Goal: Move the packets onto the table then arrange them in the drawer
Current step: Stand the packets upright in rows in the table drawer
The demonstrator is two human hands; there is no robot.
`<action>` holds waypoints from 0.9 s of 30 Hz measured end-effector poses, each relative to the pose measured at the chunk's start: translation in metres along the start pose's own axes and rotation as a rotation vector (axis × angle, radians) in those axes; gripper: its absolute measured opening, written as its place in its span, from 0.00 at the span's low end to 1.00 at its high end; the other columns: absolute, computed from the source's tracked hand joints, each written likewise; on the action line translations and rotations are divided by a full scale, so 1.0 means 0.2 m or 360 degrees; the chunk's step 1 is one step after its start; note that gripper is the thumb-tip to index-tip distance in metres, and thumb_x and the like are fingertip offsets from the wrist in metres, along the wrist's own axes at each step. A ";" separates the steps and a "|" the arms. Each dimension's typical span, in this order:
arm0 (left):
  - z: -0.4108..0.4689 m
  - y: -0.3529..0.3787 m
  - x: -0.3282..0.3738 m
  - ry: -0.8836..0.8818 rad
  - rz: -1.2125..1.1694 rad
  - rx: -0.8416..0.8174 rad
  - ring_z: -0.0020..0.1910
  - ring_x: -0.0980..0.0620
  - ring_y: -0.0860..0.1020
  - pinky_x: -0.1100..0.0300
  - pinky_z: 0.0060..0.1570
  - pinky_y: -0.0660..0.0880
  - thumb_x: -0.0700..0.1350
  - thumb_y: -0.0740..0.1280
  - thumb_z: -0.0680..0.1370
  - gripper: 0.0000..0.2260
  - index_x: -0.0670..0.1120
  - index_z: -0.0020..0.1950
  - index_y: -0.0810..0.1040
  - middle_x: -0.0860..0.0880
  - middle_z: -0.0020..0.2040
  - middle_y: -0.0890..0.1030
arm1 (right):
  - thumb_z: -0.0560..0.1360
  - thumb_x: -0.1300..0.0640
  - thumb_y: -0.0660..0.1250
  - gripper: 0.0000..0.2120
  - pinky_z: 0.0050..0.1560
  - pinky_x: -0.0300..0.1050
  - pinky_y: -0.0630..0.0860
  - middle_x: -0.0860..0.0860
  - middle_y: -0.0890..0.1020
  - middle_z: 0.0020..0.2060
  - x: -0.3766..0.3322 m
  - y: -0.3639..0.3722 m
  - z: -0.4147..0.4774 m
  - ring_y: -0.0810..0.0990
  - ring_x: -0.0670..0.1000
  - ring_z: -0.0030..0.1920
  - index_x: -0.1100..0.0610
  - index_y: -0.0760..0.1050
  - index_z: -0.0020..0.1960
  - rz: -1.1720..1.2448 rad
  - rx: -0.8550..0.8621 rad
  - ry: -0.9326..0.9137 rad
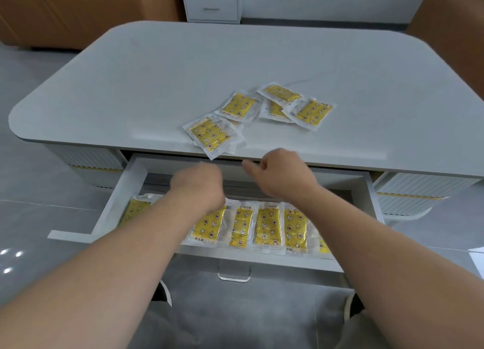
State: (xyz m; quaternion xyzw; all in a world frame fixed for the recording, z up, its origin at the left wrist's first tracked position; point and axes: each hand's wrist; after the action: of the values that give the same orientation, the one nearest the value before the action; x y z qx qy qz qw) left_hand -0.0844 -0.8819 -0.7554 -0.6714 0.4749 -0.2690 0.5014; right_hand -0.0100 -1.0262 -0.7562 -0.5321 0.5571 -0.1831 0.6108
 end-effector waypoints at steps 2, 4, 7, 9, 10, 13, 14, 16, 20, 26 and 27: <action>-0.04 -0.12 0.00 0.0035 -0.0209 0.0323 0.37 0.49 0.76 0.59 0.31 0.67 0.52 0.70 0.77 0.09 0.48 0.44 0.76 0.50 0.39 0.77 | 0.81 0.35 0.57 0.27 0.43 0.50 0.81 0.52 0.80 0.37 0.03 -0.07 0.04 0.81 0.55 0.40 0.57 0.77 0.42 -0.0065 0.0284 0.0058; -0.07 -0.18 -0.01 0.0060 -0.0414 0.0616 0.42 0.46 0.78 0.56 0.37 0.70 0.53 0.67 0.79 0.09 0.48 0.46 0.77 0.49 0.42 0.79 | 0.81 0.36 0.56 0.24 0.53 0.54 0.79 0.52 0.81 0.48 0.08 -0.11 0.10 0.79 0.57 0.53 0.56 0.77 0.50 -0.0233 0.0589 0.0055; -0.06 -0.17 0.02 0.0181 -0.0545 0.0822 0.47 0.46 0.77 0.52 0.42 0.74 0.51 0.67 0.80 0.08 0.47 0.52 0.76 0.49 0.49 0.78 | 0.81 0.35 0.56 0.28 0.68 0.58 0.66 0.56 0.71 0.70 0.19 -0.13 0.16 0.65 0.60 0.72 0.55 0.69 0.70 -0.0442 0.0633 0.0078; -0.02 -0.16 0.02 0.0256 -0.0572 0.0850 0.53 0.46 0.76 0.51 0.48 0.76 0.50 0.68 0.79 0.10 0.46 0.56 0.76 0.48 0.55 0.76 | 0.80 0.33 0.53 0.34 0.74 0.61 0.57 0.56 0.58 0.80 0.24 -0.13 0.19 0.53 0.60 0.79 0.55 0.59 0.78 -0.0461 0.0499 0.0116; 0.00 -0.15 0.01 0.0264 -0.0539 0.0842 0.57 0.45 0.74 0.50 0.53 0.75 0.51 0.68 0.79 0.13 0.46 0.60 0.76 0.47 0.59 0.76 | 0.80 0.32 0.52 0.36 0.76 0.62 0.53 0.55 0.52 0.82 0.25 -0.13 0.20 0.48 0.59 0.81 0.54 0.56 0.80 -0.0455 0.0442 0.0131; 0.05 -0.12 -0.01 0.0146 -0.0424 0.0730 0.65 0.42 0.70 0.47 0.59 0.72 0.54 0.67 0.80 0.23 0.44 0.70 0.70 0.44 0.68 0.72 | 0.79 0.29 0.46 0.40 0.78 0.65 0.46 0.54 0.53 0.82 0.29 -0.13 0.22 0.44 0.58 0.82 0.53 0.53 0.82 -0.0459 0.0323 0.0169; 0.06 -0.11 -0.01 0.0100 -0.0420 0.0685 0.68 0.41 0.69 0.46 0.60 0.71 0.55 0.67 0.80 0.25 0.43 0.72 0.68 0.44 0.72 0.69 | 0.79 0.29 0.45 0.40 0.78 0.65 0.48 0.55 0.58 0.80 0.29 -0.13 0.22 0.47 0.59 0.81 0.54 0.57 0.81 -0.0475 0.0345 0.0165; 0.07 -0.08 -0.01 0.0036 -0.0418 0.0615 0.72 0.39 0.65 0.44 0.63 0.70 0.57 0.65 0.80 0.28 0.44 0.74 0.64 0.43 0.79 0.60 | 0.80 0.30 0.48 0.38 0.76 0.62 0.55 0.59 0.69 0.73 0.28 -0.13 0.19 0.59 0.62 0.77 0.57 0.66 0.75 -0.0547 0.0491 0.0146; 0.11 -0.05 -0.03 -0.0061 -0.0429 0.0471 0.75 0.36 0.60 0.41 0.67 0.67 0.63 0.57 0.81 0.32 0.47 0.80 0.55 0.41 0.82 0.50 | 0.83 0.36 0.48 0.30 0.72 0.58 0.60 0.59 0.69 0.68 0.23 -0.13 0.14 0.65 0.61 0.71 0.57 0.74 0.68 -0.0528 0.0514 0.0185; 0.15 -0.06 0.00 -0.0093 -0.0314 0.0533 0.66 0.37 0.71 0.43 0.62 0.69 0.63 0.50 0.83 0.28 0.43 0.73 0.66 0.40 0.72 0.69 | 0.84 0.54 0.56 0.17 0.65 0.54 0.67 0.60 0.69 0.67 0.24 -0.11 0.13 0.69 0.61 0.67 0.57 0.70 0.70 -0.0361 0.0553 0.0053; 0.15 -0.06 0.01 -0.0091 -0.0337 0.0585 0.63 0.37 0.73 0.44 0.59 0.70 0.61 0.51 0.84 0.26 0.43 0.70 0.68 0.40 0.68 0.72 | 0.84 0.53 0.57 0.19 0.70 0.56 0.64 0.61 0.67 0.70 0.24 -0.10 0.13 0.65 0.63 0.71 0.56 0.66 0.74 -0.0413 0.0538 0.0100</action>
State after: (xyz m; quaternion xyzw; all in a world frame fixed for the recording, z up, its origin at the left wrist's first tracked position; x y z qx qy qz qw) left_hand -0.0541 -0.8700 -0.7546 -0.6221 0.3301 -0.3831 0.5977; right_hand 0.0360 -1.0616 -0.7674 -0.4835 0.4639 -0.3675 0.6449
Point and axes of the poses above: each hand's wrist, its own z-axis towards the middle knuckle, its own y-axis out of the palm, x = y × z
